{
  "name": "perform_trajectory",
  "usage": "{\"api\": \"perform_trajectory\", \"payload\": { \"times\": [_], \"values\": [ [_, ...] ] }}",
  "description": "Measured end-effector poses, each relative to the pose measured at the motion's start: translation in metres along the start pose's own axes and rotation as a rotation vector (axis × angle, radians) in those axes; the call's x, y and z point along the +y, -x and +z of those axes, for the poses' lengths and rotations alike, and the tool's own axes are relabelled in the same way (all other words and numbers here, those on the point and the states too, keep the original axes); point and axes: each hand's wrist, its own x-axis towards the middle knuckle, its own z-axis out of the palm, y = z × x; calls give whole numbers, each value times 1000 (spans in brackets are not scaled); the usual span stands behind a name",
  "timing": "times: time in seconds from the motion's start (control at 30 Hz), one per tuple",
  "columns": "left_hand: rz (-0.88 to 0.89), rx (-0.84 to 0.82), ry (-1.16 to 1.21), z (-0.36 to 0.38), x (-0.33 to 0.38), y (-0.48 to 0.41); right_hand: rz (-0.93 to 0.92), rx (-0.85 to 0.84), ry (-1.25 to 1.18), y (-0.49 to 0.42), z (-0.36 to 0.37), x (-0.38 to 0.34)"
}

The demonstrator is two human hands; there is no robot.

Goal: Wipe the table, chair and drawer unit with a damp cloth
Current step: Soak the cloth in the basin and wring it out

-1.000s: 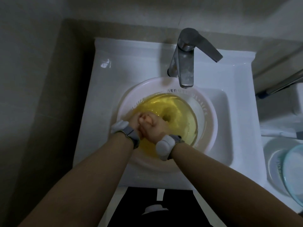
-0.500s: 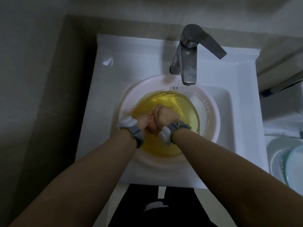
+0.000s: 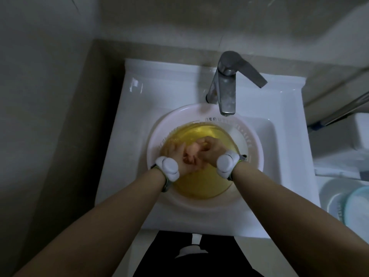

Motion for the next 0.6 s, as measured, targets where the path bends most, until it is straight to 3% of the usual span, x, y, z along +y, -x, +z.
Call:
{"api": "perform_trajectory", "payload": {
  "times": [0.1,0.17,0.43,0.6],
  "values": [
    [177,122,312,-4,6,7,-124,76,-90,6,-6,-10],
    [185,202,430,-8,5,11,-179,112,-93,11,-13,-18],
    [132,408,379,-40,-1,20,-298,117,-35,33,-29,-39],
    [95,409,449,-57,6,24,-343,164,-321,44,-33,-57]
  ]
}}
